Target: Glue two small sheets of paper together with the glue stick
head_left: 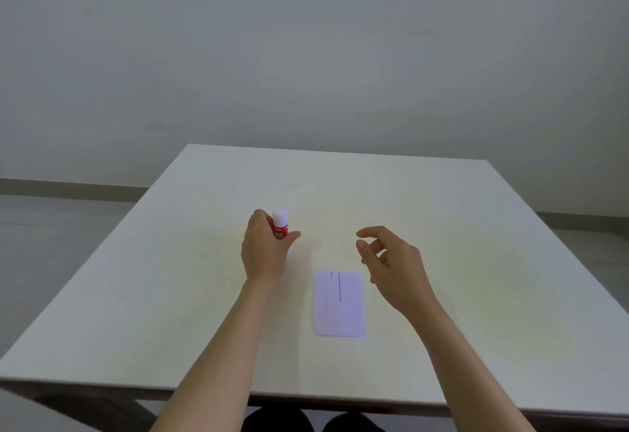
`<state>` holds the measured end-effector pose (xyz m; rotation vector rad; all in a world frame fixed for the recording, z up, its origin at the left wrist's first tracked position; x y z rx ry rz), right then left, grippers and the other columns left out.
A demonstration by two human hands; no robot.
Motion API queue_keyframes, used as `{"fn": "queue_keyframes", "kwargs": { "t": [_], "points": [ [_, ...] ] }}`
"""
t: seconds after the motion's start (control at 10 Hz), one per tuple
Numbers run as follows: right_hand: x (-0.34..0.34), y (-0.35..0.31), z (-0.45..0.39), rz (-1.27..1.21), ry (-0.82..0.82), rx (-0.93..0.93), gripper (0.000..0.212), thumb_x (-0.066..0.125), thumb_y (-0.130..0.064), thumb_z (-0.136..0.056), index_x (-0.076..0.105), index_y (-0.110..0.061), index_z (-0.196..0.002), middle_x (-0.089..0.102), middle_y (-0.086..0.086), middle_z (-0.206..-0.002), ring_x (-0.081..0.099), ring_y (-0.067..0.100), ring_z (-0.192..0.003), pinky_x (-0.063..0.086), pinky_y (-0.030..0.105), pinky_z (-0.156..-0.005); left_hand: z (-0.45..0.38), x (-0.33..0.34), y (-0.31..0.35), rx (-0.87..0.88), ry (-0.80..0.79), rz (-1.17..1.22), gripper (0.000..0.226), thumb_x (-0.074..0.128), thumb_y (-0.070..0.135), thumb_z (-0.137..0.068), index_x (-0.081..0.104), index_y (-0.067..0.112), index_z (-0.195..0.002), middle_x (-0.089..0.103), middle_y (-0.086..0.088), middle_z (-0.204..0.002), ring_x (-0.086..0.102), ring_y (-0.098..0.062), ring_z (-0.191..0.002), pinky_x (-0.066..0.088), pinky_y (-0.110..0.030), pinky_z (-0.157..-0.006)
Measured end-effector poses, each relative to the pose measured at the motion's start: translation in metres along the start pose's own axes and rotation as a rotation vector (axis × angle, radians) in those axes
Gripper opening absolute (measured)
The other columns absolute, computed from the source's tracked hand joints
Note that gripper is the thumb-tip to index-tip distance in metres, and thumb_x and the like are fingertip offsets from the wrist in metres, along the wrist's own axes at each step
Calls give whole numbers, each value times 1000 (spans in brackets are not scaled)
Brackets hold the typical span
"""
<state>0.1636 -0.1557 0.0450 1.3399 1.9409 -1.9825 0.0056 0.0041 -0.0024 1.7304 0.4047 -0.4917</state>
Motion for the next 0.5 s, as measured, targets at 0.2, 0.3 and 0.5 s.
{"fn": "queue_keyframes", "kwargs": {
  "t": [0.2,0.3,0.5],
  "points": [
    [-5,2,2,4,8,5,21,53,-31,-93,60,-25,-111,60,-7,-75,63,21,-62,51,33,-68,0,0,-4,-20,14,-1,43,78,27,-71,40,9,-83,53,-5,-85,49,-25,-73,33,-32,-60],
    [-2,3,5,8,-5,10,21,53,-31,-92,60,-25,-111,59,-9,-74,64,21,-63,52,35,-70,3,1,-9,-34,11,3,40,76,27,-71,43,8,-84,54,-7,-86,50,-25,-72,32,-32,-58],
    [10,6,9,70,-34,6,28,53,-31,-92,55,-27,-119,59,-11,-83,56,11,-61,50,32,-71,5,6,-15,-71,-141,30,78,83,33,-62,40,12,-123,53,-8,-110,57,-30,-98,44,-35,-72]
  ]
}}
Point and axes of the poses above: each hand's wrist, its own z-axis away from the middle knuckle, its own x-axis out of the palm, y = z × x, the point moved 6 cm from there along -z, towards the middle knuckle
